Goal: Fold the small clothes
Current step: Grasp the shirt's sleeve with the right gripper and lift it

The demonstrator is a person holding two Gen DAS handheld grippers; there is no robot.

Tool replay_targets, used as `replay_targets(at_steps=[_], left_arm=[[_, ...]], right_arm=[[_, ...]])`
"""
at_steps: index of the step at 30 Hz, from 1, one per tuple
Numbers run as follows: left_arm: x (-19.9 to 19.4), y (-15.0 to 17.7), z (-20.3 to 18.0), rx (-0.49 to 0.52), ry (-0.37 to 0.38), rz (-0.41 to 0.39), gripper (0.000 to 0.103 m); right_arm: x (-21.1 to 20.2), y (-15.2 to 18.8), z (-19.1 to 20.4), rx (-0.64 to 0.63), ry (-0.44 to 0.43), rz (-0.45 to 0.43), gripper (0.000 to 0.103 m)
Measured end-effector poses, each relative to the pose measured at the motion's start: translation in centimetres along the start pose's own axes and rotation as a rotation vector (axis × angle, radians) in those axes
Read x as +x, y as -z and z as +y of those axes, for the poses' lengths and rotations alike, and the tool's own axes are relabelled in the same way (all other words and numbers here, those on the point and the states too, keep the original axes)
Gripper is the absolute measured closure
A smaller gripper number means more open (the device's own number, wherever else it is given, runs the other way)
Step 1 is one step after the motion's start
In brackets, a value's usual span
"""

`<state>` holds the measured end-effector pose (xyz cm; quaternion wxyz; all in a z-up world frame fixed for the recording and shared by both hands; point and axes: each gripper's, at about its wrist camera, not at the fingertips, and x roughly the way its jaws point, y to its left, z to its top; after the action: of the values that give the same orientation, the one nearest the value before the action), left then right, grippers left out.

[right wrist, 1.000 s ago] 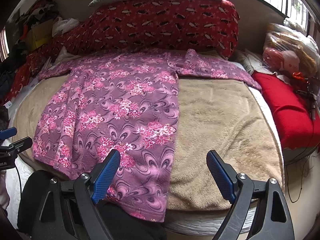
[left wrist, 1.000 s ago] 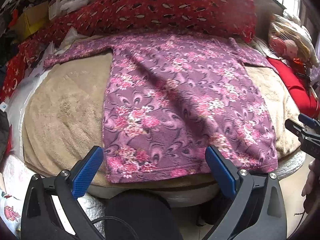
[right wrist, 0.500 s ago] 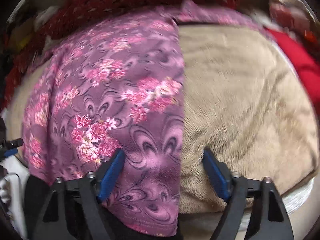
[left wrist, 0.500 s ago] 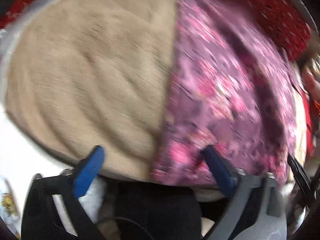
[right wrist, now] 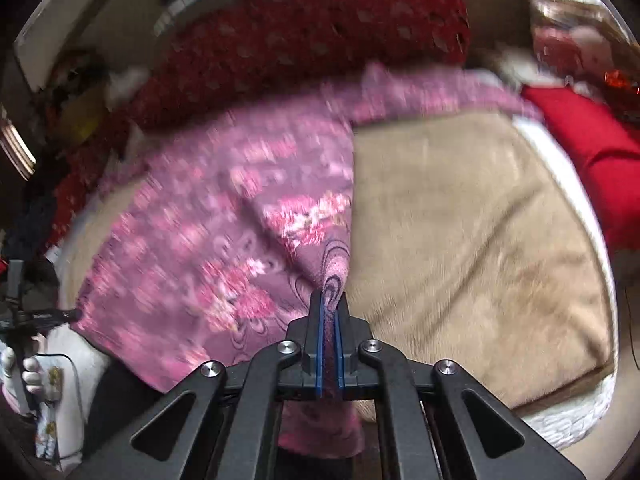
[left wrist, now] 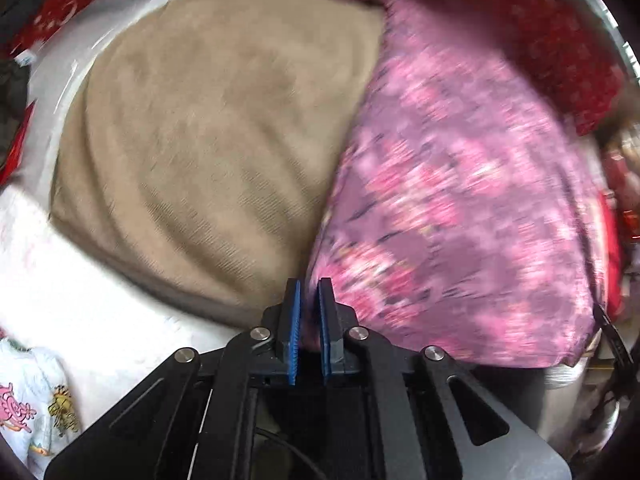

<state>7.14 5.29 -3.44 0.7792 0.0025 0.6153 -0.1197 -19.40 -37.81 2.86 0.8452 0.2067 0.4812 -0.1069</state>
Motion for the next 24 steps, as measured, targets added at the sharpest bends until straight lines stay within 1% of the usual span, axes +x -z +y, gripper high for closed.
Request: replay_targets(at_steps=[1,2,3,4,5,6,7,8,9,10,11,13,14,16,17,18,19,20,22,23,24], left_arm=[[0.3,0.1,0.3,-0.011,0.01,0.014,0.096],[0.0,0.0,0.4,-0.023,0.032,0.011,0.096],[-0.8,0.1,0.2,-0.022,0.054,-0.008,0.096],[-1.5,0.1,0.0,-0.011,0.06,-0.03,0.096],[-2.7,-0.2,-0.7,0.014,0.057,-0.072,0.096],[-3.3,-0.3,-1.3,0.033,0.057,-0.092,0.095],[-4.2,-1.0,-3.1,0.077,0.061,-0.122,0.089],[-4.5,-1.5,-4.0,0.097,0.061,-0.133,0.075],[-4.6,-2.4,-5.6,0.126,0.05,-0.155,0.065],[-4.3,-2.7,-6.8,0.147,0.035,-0.171,0.044],[-3.6,-3.3,-7.4,0.16,0.024,-0.181,0.039],[-1.3,-4.3,-10.3,0.198,0.002,-0.159,0.039],[0.1,-4.4,-11.3,0.217,-0.014,-0.13,0.039],[2.7,-3.9,-13.4,0.268,-0.064,-0.07,0.039],[3.4,-3.7,-14.0,0.296,-0.093,-0.051,0.039],[3.4,-3.6,-14.4,0.329,-0.11,-0.064,0.04],[3.2,-3.6,-14.5,0.35,-0.107,-0.075,0.04],[2.7,-3.9,-14.6,0.376,-0.095,-0.084,0.04],[2.0,-4.6,-14.6,0.392,-0.083,-0.094,0.04],[1.7,-5.1,-14.5,0.393,-0.076,-0.097,0.04],[1.5,-6.1,-14.5,0.383,-0.058,-0.096,0.04]], right_arm=[[1.4,0.2,-0.2,0.005,0.009,0.045,0.099],[2.8,0.4,-0.4,0.015,0.017,0.102,0.099],[3.7,0.7,-0.5,0.033,0.031,0.155,0.097],[3.8,0.5,-0.7,0.05,0.028,0.166,0.094],[3.4,-0.1,-0.9,0.066,0.016,0.146,0.094],[2.5,-1.0,-1.0,0.083,0.0,0.099,0.093],[1.7,-1.8,-0.9,0.093,-0.017,0.06,0.088],[1.1,-2.8,-0.9,0.098,-0.039,0.02,0.083],[0.5,-3.9,-0.6,0.101,-0.053,-0.019,0.072],[0.4,-4.8,-0.3,0.102,-0.055,-0.049,0.066],[0.6,-5.5,0.1,0.096,-0.06,-0.076,0.066],[2.2,-5.8,0.3,0.077,-0.061,-0.075,0.067],[4.2,-5.7,0.7,0.053,-0.038,-0.031,0.067],[8.0,-4.7,0.8,-0.003,0.02,0.089,0.072],[8.9,-4.4,0.8,-0.033,0.03,0.118,0.073],[8.3,-4.8,0.7,-0.039,0.008,0.086,0.073],[7.5,-5.5,0.0,-0.018,-0.018,0.065,0.073],[6.4,-6.7,-1.4,0.029,-0.039,0.026,0.073],[3.8,-9.4,-6.0,0.154,-0.046,-0.09,0.062],[2.6,-11.2,-9.8,0.255,-0.021,-0.154,0.058],[2.0,-12.1,-12.4,0.326,-0.001,-0.183,0.051]])
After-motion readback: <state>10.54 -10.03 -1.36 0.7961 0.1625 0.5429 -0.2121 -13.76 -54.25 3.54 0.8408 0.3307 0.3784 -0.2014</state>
